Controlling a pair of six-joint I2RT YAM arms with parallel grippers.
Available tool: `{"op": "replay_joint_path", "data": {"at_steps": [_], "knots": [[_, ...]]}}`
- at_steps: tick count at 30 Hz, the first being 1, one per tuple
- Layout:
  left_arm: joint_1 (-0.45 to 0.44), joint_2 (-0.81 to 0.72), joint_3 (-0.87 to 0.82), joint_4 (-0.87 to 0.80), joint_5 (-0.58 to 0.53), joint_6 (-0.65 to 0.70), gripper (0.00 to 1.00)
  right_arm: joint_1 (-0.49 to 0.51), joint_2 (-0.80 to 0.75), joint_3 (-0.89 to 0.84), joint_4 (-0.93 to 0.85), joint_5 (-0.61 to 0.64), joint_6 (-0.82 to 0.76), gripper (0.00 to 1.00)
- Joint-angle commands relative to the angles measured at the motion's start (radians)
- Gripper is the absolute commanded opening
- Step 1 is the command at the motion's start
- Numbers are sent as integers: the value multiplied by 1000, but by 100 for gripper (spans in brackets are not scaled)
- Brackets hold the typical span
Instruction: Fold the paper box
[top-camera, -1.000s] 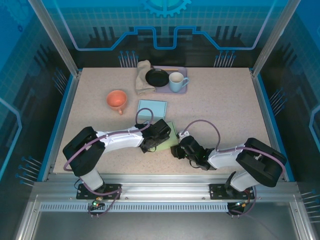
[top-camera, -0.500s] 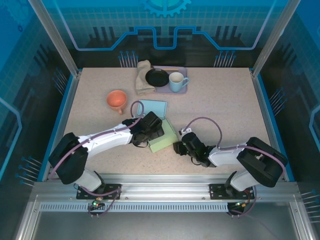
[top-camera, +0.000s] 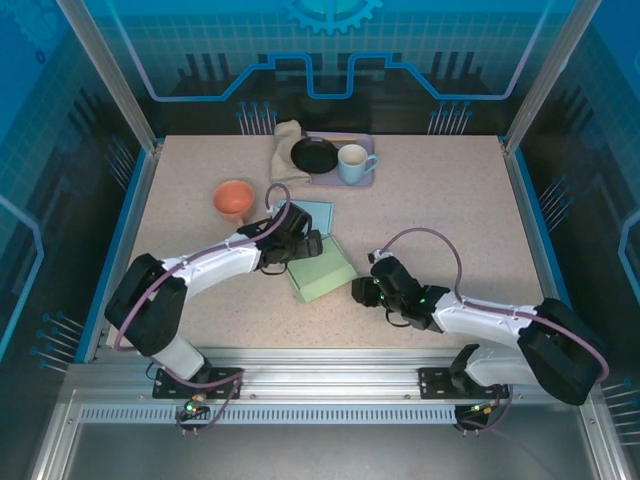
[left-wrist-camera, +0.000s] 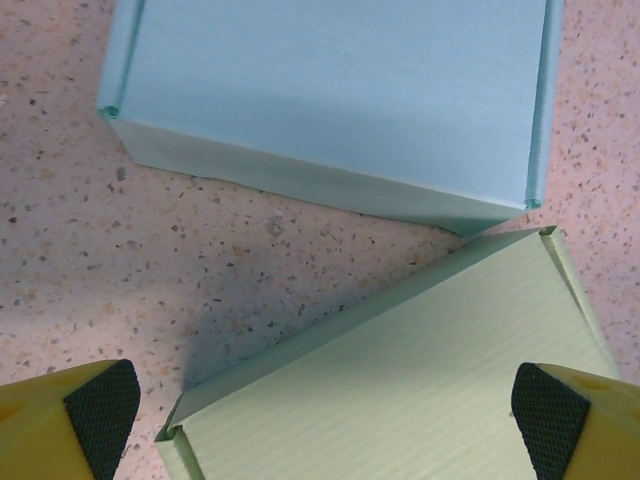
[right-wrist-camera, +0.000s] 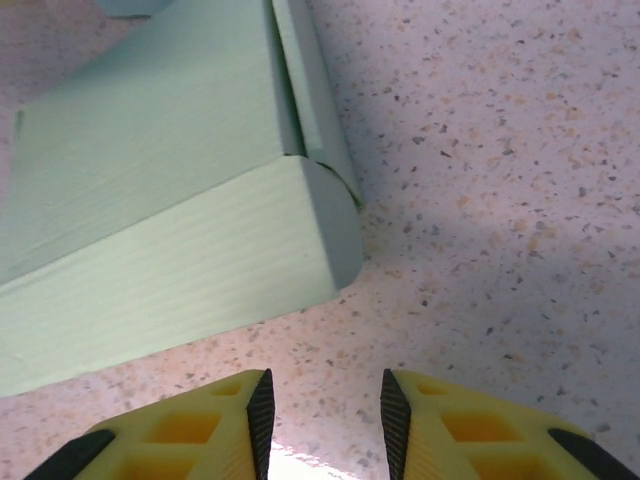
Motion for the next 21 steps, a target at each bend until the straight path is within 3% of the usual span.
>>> {"op": "replay_joint_path", "data": {"at_steps": [1, 7, 10, 21], "knots": [[1, 1, 22, -23, -13, 1, 99, -4, -57, 50, -91, -20, 5, 40], [-11, -85, -10, -160, -38, -152, 99, -13, -138, 92, -230, 107, -121, 56], [-44, -115, -54, -166, -26, -212, 99, -35, -125, 123, -240, 92, -176, 64], [-87, -72, -124, -109, -4, -281, 99, -81, 238, 366, -207, 15, -339, 67]]}}
